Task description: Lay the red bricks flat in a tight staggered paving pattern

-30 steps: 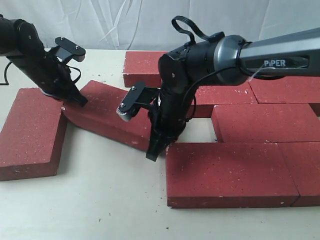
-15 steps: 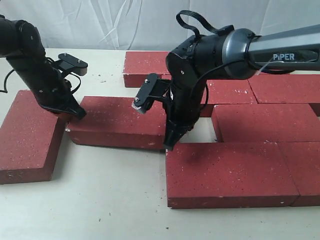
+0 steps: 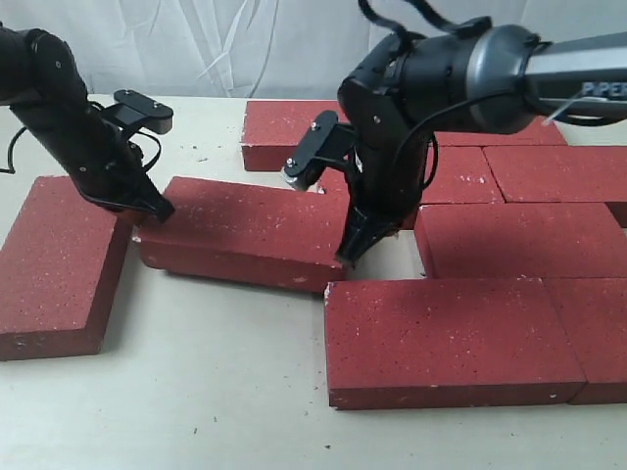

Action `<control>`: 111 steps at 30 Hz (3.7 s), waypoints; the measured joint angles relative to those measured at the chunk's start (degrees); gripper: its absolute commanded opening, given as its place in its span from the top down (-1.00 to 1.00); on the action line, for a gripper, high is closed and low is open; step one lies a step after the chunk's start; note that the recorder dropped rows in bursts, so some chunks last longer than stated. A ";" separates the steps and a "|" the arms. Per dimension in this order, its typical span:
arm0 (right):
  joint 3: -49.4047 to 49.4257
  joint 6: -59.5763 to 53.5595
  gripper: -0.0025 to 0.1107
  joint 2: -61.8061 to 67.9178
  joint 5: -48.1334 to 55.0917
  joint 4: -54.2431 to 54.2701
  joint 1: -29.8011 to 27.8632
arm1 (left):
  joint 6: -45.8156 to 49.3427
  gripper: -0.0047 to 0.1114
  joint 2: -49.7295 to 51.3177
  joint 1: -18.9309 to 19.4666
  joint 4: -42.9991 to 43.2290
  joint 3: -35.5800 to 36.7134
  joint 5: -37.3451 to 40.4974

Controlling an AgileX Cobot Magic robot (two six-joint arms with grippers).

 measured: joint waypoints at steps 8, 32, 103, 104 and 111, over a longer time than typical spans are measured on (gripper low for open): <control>5.95 -7.53 0.97 -2.45 -14.55 5.82 -6.91 | 0.00 0.92 -0.51 1.78 -0.51 0.50 0.73; 4.82 -14.07 0.97 3.47 -22.29 15.36 -7.59 | 7.17 0.92 1.60 4.83 -10.27 1.83 -2.67; 4.68 -54.63 0.97 -0.36 -1.96 55.65 -3.30 | 5.99 0.92 -0.05 5.26 -7.15 1.93 -1.08; 4.40 -55.01 0.97 0.60 -1.96 54.75 -2.13 | 5.99 0.92 -0.05 5.26 -7.15 1.93 -1.19; 0.99 -41.98 0.97 4.45 -6.90 44.38 1.91 | 5.99 0.92 -0.01 5.26 -7.99 1.93 -2.68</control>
